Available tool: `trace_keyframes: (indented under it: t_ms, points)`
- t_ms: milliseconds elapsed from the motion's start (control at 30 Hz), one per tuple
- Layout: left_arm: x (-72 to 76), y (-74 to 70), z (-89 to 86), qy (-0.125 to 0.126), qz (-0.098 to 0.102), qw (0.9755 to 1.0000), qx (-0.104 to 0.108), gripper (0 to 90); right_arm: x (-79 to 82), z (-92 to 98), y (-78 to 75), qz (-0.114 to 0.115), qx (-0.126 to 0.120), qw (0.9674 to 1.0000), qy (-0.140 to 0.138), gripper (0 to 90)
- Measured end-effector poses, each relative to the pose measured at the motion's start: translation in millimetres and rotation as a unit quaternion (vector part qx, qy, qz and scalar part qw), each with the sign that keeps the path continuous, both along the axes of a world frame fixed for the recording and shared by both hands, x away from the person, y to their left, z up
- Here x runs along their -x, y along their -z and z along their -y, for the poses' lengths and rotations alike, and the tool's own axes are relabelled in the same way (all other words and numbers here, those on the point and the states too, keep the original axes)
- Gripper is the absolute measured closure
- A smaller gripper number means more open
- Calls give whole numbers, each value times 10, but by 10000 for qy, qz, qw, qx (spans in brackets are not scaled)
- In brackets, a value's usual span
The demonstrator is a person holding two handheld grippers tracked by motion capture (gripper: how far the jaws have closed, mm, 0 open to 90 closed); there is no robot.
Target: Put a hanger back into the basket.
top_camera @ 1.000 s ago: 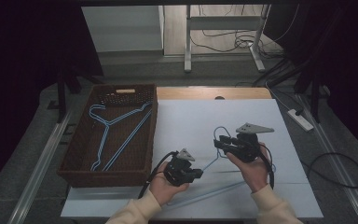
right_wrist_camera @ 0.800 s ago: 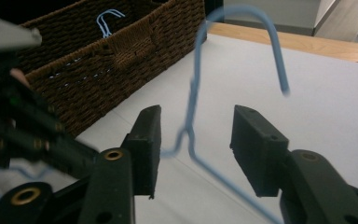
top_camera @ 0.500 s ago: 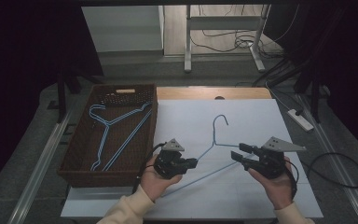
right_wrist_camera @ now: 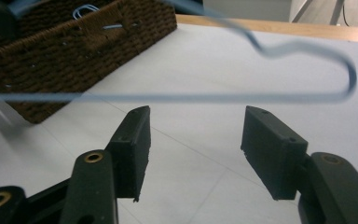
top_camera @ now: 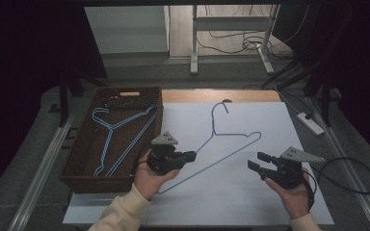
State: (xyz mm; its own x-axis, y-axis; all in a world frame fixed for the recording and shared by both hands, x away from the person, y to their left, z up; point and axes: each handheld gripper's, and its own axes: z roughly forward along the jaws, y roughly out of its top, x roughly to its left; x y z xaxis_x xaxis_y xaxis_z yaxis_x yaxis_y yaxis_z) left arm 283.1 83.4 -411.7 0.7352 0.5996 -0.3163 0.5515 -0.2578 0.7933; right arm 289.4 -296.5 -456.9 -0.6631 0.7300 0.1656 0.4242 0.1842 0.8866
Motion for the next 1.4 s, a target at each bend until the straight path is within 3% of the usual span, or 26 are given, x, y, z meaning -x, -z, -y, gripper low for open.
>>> trace_keyframes:
  t_ms: [167, 400, 600, 833, 933, 967, 1233, 1400]
  points:
    - [-15, -214, -265, -164, 193, 9994, 233, 873, -50, 57, 108, -24, 118, 9999, 37, 357]
    - [-8, -357, -574, -349, 326, 9982, 375, 873, -65, 80, 174, -33, 264, 9996, 49, 336]
    - [1, -455, -1008, -576, 483, 9964, 391, 873, -80, 92, 217, -84, 360, 9993, 84, 318]
    - [6, -429, -1517, -1006, 583, 9926, 348, 873, -94, 99, 251, -130, 452, 9988, 117, 317]
    - [19, -374, -1778, -1241, 595, 9897, 396, 873, -108, 102, 276, -175, 526, 9983, 157, 317]
    - [19, -374, -1778, -1241, 595, 9897, 396, 873, -108, 102, 276, -175, 526, 9983, 157, 317]
    - [69, -249, -2258, -1756, 619, 9812, 509, 873, -124, 100, 311, -205, 679, 9973, 183, 321]
    - [80, -186, -2439, -1929, 647, 9779, 490, 873, -131, 95, 326, -228, 717, 9970, 185, 320]
